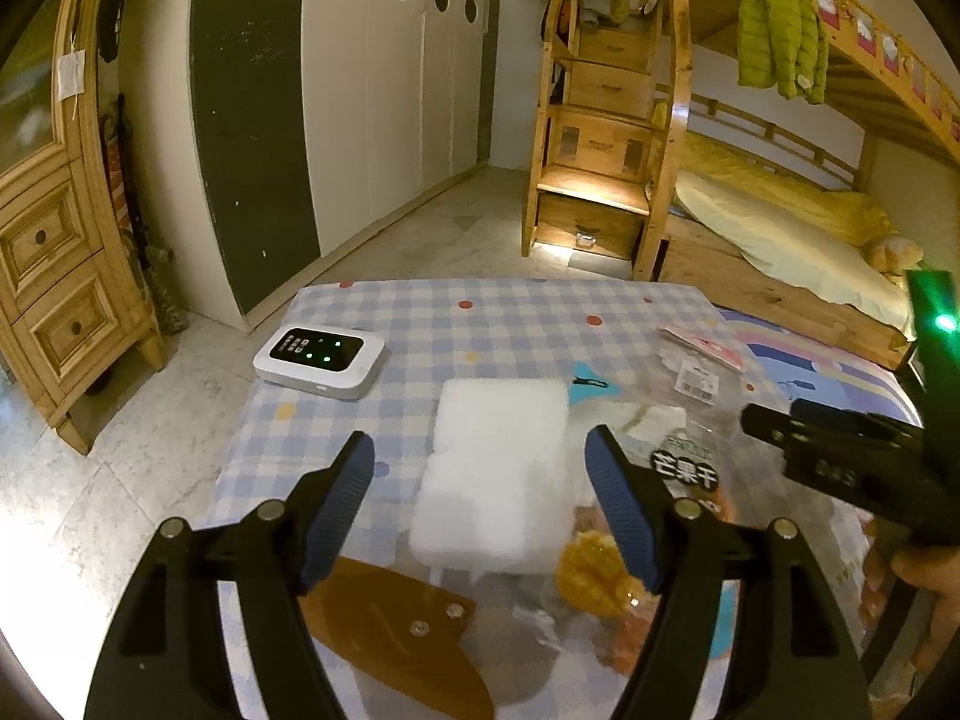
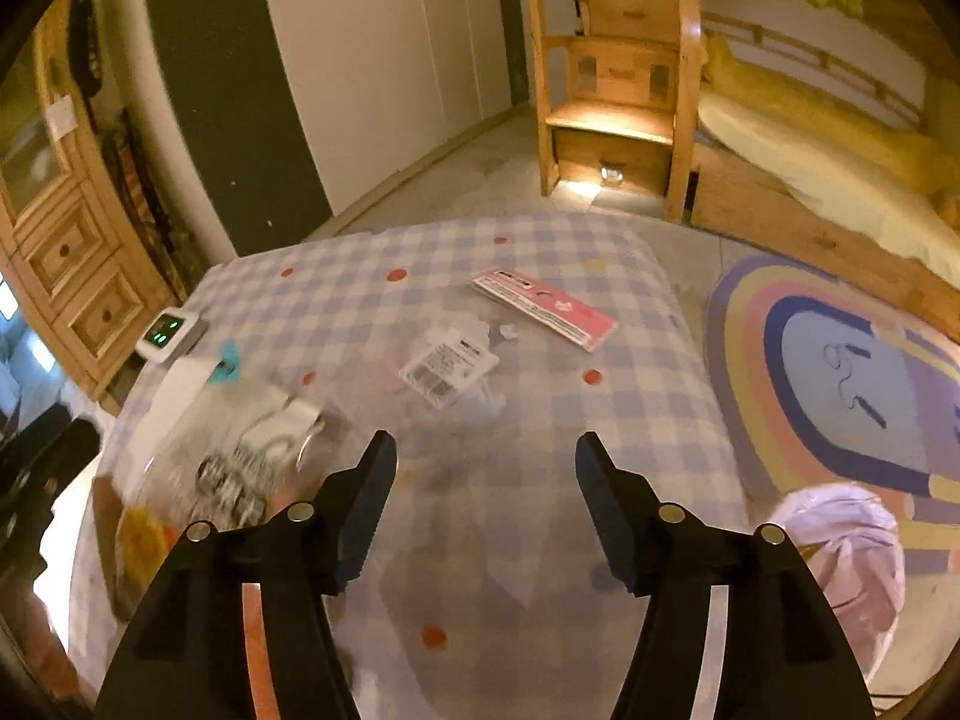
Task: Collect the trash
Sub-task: 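Grasp the clear bag with the pink label with the right gripper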
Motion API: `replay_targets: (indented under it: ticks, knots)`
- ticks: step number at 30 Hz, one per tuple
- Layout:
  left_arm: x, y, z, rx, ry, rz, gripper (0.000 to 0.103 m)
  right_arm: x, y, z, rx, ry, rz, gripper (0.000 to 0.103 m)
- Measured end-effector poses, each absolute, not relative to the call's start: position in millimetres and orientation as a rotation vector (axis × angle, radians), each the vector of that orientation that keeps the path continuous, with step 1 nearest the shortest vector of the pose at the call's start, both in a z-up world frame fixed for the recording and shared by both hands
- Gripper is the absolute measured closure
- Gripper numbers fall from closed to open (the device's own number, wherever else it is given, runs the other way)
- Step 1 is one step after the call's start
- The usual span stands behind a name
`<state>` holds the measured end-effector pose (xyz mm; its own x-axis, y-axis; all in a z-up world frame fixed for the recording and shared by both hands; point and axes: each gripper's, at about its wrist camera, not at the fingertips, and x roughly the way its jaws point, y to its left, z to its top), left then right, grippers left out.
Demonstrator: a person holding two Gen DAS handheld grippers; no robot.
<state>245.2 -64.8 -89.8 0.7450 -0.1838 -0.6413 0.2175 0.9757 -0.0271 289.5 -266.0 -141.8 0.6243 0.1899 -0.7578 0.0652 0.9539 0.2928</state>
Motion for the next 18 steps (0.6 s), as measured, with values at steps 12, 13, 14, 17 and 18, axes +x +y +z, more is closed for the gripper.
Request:
replay_targets:
  ticks: [12, 13, 14, 17, 18]
  knots:
    - [258.5, -49.0, -89.2, 0.021, 0.711, -0.210, 0.032, 339.2, -241.1, -162.4, 0.182, 0.991, 0.023, 0.037]
    - [257.9, -49.1, -89.0, 0.021, 0.711, -0.213, 0.032, 336.5, -240.9, -162.0, 0.174, 0.987, 0.020, 0.054]
    - [257.2, -49.5, -88.5, 0.022, 0.711, -0.215, 0.032, 333.9, -241.4, -161.5, 0.169, 0.985, 0.015, 0.067]
    - [250.0, -52.4, -88.4, 0.039, 0.703, -0.226, 0.032, 324.3, -250.7, -161.4, 0.185, 0.980, 0.026, 0.097]
    - [248.2, -52.4, -89.0, 0.045, 0.702, -0.230, 0.032, 317.9, -256.7, -160.2, 0.213, 0.973, 0.042, 0.099]
